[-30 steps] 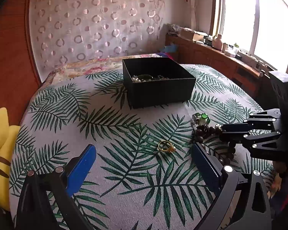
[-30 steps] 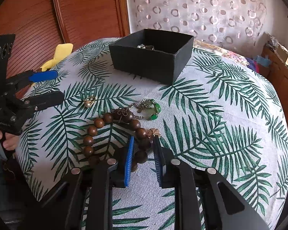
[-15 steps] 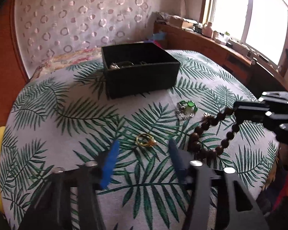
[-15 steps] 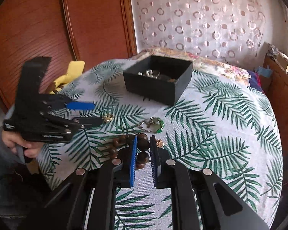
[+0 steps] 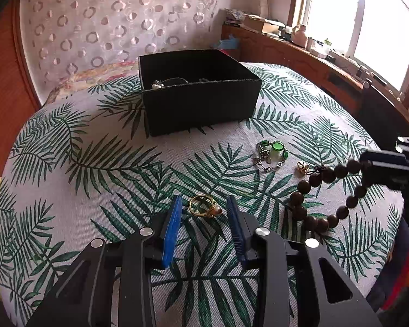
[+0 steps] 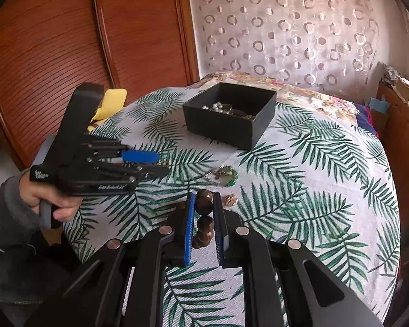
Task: Organize jewelry
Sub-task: 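Grasp the brown wooden bead bracelet with the right tool while the left tool grasps the gold ring, then carry the ring and bracelet into the black box and open both tools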
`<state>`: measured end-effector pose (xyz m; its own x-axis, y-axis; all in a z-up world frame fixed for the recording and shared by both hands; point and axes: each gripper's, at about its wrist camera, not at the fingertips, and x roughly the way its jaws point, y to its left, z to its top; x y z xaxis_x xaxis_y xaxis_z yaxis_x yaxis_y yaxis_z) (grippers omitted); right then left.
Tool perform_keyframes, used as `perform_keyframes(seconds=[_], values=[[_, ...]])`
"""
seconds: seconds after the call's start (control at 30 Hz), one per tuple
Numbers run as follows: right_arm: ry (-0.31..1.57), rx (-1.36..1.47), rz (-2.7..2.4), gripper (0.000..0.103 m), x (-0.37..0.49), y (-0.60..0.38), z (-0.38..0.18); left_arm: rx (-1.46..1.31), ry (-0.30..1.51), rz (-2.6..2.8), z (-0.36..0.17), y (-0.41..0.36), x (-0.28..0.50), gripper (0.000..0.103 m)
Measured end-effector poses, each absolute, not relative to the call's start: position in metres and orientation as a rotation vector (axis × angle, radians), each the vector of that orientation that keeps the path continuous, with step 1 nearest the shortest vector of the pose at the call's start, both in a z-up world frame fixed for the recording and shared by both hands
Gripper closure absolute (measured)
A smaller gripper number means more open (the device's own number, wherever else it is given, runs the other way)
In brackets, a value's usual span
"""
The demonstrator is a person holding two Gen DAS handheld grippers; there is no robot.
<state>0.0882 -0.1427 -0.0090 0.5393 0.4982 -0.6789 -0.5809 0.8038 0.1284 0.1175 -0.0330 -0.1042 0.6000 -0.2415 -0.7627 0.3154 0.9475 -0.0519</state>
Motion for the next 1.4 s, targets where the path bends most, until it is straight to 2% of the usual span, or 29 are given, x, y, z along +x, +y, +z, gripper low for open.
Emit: perform_keyframes(seconds=[0.27,0.67,1.4], values=[[0.789,-0.117,0.643,0.088,0.081,-0.147,-0.016,0.073,0.856,-0.321,-0.102,-0.029,0.113,0.08],[0.684,-0.124,0.643,0.088,0.089,-0.149,0.025,0.062,0.786,-0.322,-0.078,-0.028,0.107,0.08],[0.592,-0.116,0.592,0.088,0.185,-0.122,0.073,0.057,0.699,-0.287,-0.04,-0.019,0.133,0.08]])
